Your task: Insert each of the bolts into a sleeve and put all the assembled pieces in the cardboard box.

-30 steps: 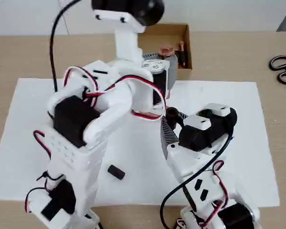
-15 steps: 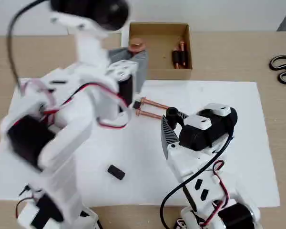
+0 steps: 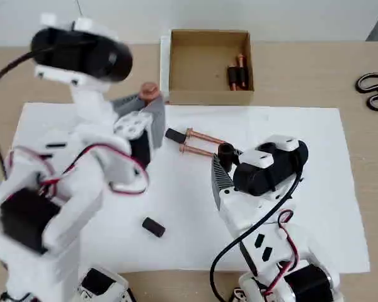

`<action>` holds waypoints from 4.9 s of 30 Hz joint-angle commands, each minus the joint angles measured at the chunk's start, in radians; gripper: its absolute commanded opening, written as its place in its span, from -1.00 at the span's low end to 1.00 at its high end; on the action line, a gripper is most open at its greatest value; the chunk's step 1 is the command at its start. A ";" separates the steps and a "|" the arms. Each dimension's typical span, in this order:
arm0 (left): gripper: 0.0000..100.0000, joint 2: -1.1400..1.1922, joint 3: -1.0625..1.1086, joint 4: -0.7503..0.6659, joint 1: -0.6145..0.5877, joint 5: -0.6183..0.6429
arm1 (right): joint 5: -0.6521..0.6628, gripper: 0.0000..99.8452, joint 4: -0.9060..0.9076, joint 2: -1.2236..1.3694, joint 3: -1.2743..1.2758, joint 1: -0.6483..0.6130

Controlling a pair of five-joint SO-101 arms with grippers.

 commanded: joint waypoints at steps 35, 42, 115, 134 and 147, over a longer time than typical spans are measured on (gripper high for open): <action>-0.99 -0.025 0.306 -0.413 0.232 0.011 | -0.009 -0.99 -0.097 -0.007 0.092 -0.039; -0.99 -0.026 0.305 -0.408 0.229 0.011 | -0.009 -0.99 -0.099 -0.007 0.120 -0.039; -0.99 -0.028 0.311 -0.057 0.270 0.046 | -0.009 -0.99 -0.099 -0.061 0.123 -0.035; -0.44 -0.028 0.280 0.018 0.267 0.054 | -0.009 -0.99 -0.099 -0.062 0.123 -0.035; -0.44 -0.224 0.162 0.012 -0.052 0.054 | -0.008 -0.99 -0.116 -0.053 0.146 0.079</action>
